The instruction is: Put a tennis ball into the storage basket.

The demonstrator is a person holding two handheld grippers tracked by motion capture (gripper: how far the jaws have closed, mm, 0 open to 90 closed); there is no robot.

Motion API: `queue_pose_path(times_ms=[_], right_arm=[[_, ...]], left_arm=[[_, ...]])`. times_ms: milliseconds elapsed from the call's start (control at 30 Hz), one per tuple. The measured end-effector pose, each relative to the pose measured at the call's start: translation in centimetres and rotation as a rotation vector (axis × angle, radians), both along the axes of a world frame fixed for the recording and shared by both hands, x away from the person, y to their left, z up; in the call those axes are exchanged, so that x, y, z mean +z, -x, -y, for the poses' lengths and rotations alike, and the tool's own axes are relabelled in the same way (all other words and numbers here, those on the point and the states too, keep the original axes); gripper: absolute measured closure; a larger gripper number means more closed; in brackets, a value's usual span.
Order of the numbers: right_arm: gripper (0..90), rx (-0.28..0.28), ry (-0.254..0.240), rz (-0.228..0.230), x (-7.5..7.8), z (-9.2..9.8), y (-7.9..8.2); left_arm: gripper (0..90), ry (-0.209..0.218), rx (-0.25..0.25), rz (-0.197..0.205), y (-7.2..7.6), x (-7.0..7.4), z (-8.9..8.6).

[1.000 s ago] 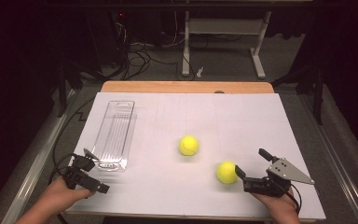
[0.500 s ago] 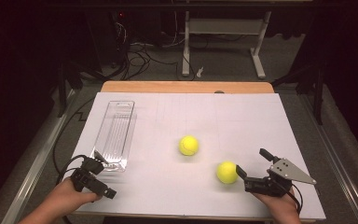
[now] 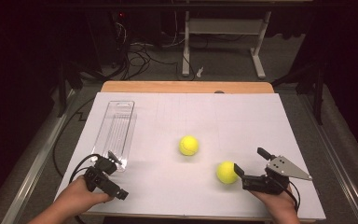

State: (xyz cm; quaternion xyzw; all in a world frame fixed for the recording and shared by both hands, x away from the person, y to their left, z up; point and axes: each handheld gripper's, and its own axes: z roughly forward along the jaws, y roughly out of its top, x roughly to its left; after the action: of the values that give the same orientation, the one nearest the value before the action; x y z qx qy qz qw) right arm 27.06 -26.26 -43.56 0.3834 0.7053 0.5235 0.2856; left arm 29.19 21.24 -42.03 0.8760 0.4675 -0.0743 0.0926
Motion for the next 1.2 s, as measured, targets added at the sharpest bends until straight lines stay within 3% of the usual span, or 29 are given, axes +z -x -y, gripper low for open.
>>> queue_pose_path(times_ms=[333, 667, 1200], right_arm=[[0.4, 0.000, 0.031, 0.001, 1.1, -0.1, -0.2], [0.4, -0.010, 0.005, -0.012, -0.7, 0.7, 0.1], [0.4, -0.005, -0.015, 0.006, -0.6, 1.1, 0.5]], left_arm=[[0.7, 0.004, -0.049, -0.008, -0.3, 0.6, 2.4], [0.7, 0.012, -0.102, -0.007, -0.5, 1.2, 5.6], [0.7, 0.030, -0.188, 0.022, -1.5, 2.8, 10.7]])
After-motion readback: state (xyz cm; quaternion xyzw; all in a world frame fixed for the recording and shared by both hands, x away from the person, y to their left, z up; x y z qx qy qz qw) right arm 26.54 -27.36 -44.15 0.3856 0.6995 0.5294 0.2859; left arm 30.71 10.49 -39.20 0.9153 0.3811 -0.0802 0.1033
